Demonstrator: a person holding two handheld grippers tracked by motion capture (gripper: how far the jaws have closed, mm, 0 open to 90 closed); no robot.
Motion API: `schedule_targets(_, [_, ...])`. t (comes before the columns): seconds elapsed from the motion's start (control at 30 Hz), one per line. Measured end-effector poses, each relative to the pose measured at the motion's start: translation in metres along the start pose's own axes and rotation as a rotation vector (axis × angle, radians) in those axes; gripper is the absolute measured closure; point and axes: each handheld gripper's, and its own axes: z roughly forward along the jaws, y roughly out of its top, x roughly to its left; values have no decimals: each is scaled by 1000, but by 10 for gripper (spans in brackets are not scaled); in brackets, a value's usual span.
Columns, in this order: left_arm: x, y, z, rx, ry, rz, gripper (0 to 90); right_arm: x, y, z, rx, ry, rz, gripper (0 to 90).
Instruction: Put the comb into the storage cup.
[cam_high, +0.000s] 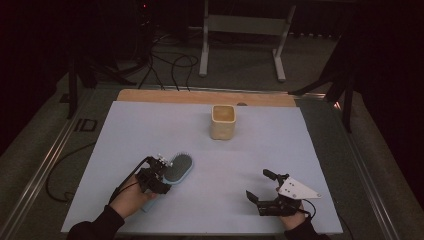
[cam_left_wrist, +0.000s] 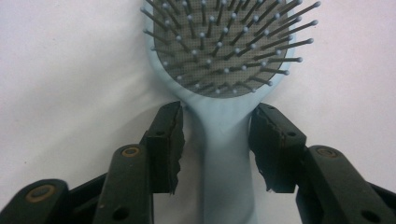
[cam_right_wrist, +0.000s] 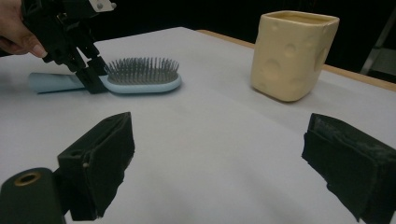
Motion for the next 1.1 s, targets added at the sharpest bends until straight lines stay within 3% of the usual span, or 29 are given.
schedule_targets(0.17, [-1,3,0,24,5,-10,588,0,0,0,0,0,1,87])
schedule_targets(0.37, [-4,6,0,63,14,8,639,0,0,0,0,-1,-1,87])
schedule_targets(0.63, [-1,8,0,85,-7,-8,693,0,1,0,1,-4,-5,87])
schedule_targets(0.8, [-2,7,0,72,-3,19,700,0,1,0,2,-5,-3,87])
schedule_targets(1.1, [-1,1,-6,-6,-14,35,702,0,0,0,3,-6,5,87])
